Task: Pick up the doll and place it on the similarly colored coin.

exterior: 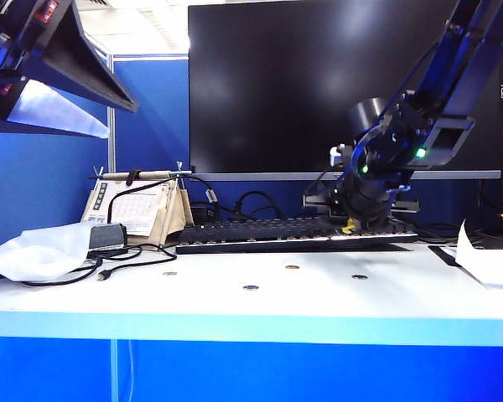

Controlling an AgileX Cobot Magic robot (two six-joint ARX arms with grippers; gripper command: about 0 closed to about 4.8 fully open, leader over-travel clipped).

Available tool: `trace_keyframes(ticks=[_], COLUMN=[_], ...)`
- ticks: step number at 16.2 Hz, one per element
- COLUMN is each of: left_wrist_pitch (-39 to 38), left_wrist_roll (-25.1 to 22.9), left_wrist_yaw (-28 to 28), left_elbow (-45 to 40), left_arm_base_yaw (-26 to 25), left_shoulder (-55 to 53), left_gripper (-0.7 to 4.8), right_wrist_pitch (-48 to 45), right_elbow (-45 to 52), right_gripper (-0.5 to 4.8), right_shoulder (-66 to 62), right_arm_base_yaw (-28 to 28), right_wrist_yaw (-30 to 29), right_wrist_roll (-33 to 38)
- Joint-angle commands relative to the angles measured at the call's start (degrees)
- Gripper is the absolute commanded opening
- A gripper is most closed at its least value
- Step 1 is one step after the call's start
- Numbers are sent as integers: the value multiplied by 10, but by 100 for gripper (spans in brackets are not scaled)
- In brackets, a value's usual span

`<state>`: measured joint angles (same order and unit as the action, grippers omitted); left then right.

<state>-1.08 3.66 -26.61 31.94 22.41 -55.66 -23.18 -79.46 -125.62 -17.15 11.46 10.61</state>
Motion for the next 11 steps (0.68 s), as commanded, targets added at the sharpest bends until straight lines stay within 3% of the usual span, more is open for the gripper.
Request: trace_keyframes(ticks=[1,7,11], left_wrist_pitch=[8,3,-3], left_wrist_roll=[-2,-2,-2], left_wrist_yaw=[-4,-4,-4], left_elbow=[2,2,2], left_arm_base_yaw=[0,0,0], left_shoulder=[1,1,1], left_gripper=[277,277,277], right_wrist_pitch=[9,47,28], right_elbow=[0,8,84], right_gripper=[84,84,84], right_shoulder=[17,61,121], right_arm_base_yaw=[-2,-4,-23], right_wrist_yaw=[-63,-144,-170], right_wrist_roll=[-14,-19,-18])
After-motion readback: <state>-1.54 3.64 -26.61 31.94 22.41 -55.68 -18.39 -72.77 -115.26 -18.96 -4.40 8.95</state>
